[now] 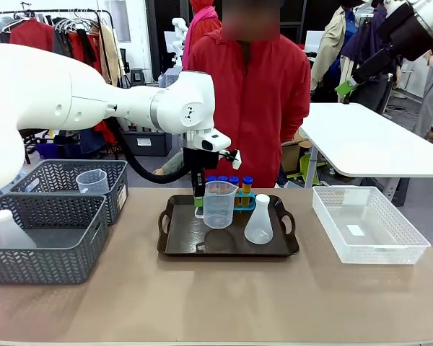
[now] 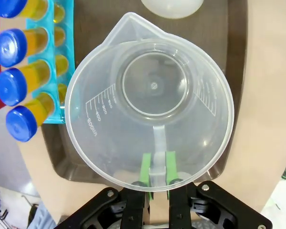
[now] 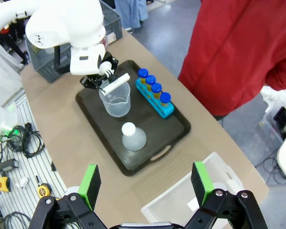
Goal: Prepare the laboratory tools.
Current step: Pick up one Large Measuring Cup and place it on the Handle tray.
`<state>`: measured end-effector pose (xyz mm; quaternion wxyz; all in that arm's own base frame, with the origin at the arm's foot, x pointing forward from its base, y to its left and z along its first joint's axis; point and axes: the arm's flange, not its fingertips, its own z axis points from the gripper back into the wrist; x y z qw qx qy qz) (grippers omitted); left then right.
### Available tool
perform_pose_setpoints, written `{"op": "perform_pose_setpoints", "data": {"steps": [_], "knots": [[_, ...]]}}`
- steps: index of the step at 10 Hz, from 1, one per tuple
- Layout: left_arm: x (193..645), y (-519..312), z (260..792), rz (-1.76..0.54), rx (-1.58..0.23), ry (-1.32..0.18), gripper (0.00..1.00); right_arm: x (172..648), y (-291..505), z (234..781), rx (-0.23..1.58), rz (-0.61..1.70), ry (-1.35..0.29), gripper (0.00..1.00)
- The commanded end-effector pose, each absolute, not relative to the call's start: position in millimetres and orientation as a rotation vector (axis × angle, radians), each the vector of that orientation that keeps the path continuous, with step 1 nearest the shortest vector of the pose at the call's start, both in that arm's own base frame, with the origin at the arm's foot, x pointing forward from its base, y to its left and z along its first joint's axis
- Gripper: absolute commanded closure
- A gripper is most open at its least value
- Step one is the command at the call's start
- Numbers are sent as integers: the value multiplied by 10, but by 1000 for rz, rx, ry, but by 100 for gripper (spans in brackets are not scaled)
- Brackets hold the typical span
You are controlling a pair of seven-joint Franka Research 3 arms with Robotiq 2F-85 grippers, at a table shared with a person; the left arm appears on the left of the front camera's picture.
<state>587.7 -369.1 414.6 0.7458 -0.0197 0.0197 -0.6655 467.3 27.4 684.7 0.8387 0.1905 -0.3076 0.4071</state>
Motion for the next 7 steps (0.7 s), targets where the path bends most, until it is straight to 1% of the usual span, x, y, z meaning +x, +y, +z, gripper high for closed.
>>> {"op": "perform_pose_setpoints", "data": {"steps": [1, 5, 7], "knots": [[5769, -3541, 4078, -1417, -6, 25, 100, 4660, 268, 6854, 410, 866, -654, 0], [5809, -3398, 3894, -1378, -10, 28, 100, 4660, 268, 6854, 410, 866, -654, 0], [5811, -3361, 3895, -1380, -14, 29, 100, 4660, 268, 6854, 410, 866, -654, 0]]}}
